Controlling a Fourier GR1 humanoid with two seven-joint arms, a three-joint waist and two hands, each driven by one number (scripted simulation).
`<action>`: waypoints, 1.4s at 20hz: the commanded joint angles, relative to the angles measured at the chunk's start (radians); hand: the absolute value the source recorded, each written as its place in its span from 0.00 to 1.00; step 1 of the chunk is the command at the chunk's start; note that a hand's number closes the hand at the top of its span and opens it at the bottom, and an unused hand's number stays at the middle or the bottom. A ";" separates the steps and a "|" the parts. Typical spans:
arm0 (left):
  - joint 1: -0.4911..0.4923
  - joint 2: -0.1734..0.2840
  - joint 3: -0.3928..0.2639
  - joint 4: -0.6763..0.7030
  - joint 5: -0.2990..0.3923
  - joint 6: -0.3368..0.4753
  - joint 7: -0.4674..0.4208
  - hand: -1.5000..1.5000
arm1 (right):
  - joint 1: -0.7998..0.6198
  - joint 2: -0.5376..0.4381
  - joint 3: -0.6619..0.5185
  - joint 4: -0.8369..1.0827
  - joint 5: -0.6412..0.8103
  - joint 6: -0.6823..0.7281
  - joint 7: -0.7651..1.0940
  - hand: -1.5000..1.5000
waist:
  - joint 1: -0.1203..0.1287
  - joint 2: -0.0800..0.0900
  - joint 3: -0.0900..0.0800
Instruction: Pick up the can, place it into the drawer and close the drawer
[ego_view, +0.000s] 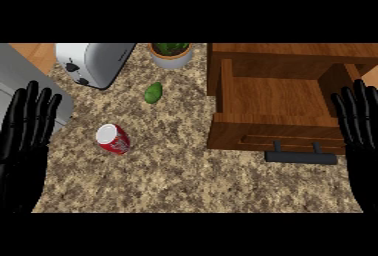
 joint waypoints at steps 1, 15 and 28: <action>0.004 0.050 0.029 0.029 0.159 -0.138 -0.050 0.00 | 0.005 -0.021 -0.009 -0.006 -0.035 0.041 -0.009 0.00 | -0.038 -0.004 0.012; -0.018 0.570 0.053 0.341 0.719 -1.007 -0.105 0.00 | 0.130 -0.031 -0.083 -0.009 -0.077 0.018 0.132 0.00 | -0.060 -0.002 0.012; -0.174 0.590 0.100 0.637 0.776 -1.150 -0.004 0.00 | 0.229 0.032 -0.059 -0.003 -0.032 0.029 0.058 0.00 | -0.044 -0.004 0.013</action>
